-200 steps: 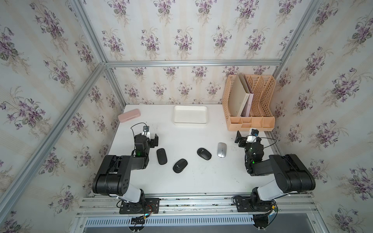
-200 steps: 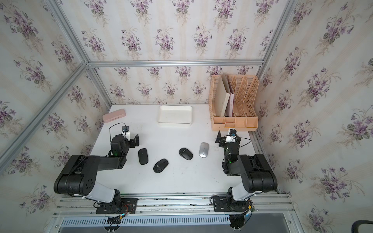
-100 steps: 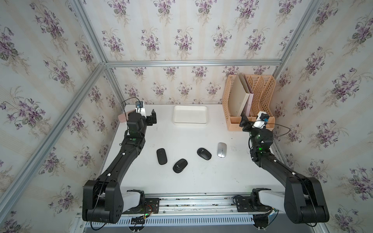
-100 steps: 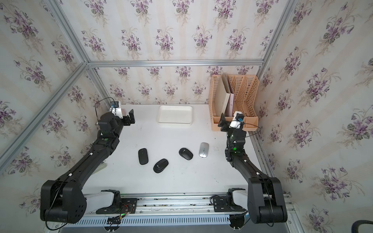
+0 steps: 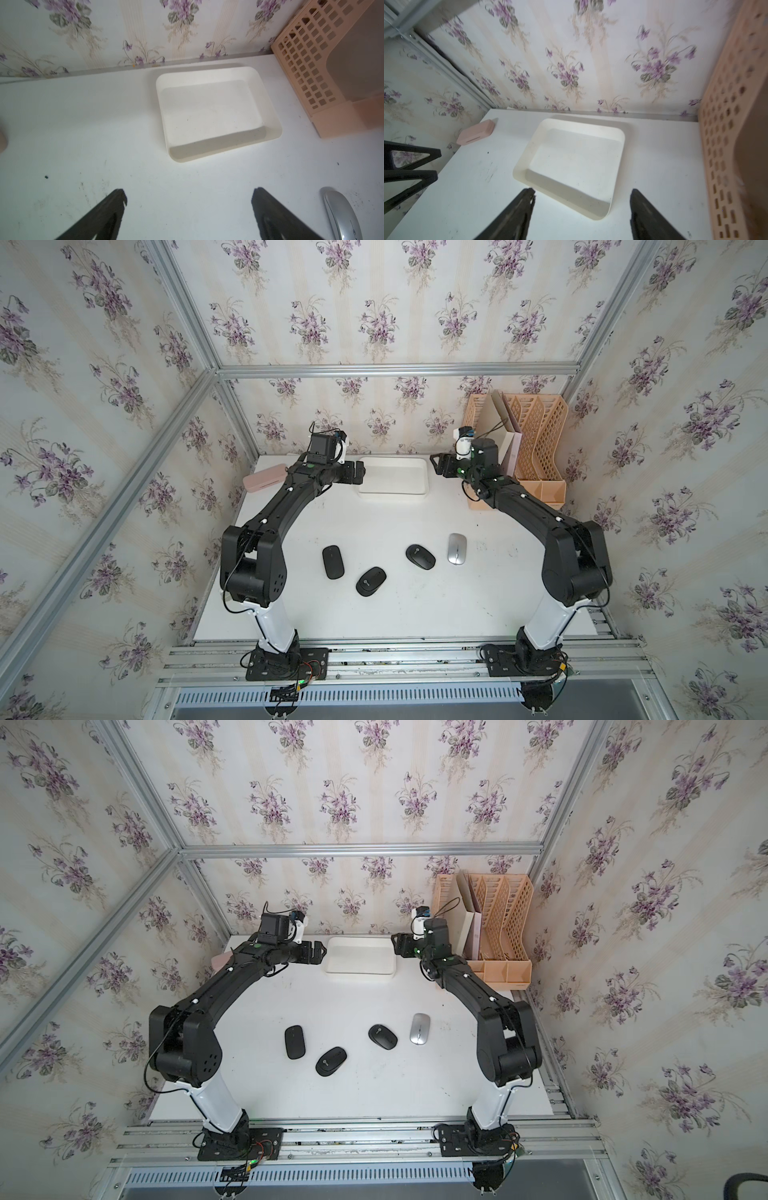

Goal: Put the mouse in the storage box
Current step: Move the storage box to the center of the board.

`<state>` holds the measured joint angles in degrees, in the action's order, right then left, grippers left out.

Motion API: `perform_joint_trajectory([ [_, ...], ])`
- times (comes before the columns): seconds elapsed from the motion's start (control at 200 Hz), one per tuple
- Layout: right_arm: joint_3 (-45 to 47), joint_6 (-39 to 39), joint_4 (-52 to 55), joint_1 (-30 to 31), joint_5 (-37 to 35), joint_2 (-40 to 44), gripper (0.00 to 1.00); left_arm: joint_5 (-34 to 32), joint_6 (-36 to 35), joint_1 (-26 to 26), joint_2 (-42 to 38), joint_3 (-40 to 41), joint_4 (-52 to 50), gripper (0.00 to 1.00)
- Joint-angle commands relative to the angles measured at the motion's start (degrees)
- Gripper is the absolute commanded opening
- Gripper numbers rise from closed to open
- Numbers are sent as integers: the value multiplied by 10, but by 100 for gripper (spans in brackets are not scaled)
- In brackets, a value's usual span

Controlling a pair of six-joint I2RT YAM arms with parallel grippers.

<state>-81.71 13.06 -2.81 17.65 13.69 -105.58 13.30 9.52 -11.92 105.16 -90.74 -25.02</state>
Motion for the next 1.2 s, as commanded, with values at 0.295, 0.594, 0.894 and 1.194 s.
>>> perform_joint_trajectory([
  [0.295, -272, -1, 279, 14, -27, -216, 71, 11, -1, -8, 75, -73, -121, 99],
  [0.594, -329, -4, 314, 16, -69, -294, 63, 10, -2, -9, 44, -11, -95, 99],
  [0.894, -398, -2, 326, 16, -76, -357, 45, 40, 8, -16, 21, 5, -100, 99],
  [1.194, -405, 0, 321, 18, -82, -382, 25, 37, 18, -24, -35, 55, -94, 99],
])
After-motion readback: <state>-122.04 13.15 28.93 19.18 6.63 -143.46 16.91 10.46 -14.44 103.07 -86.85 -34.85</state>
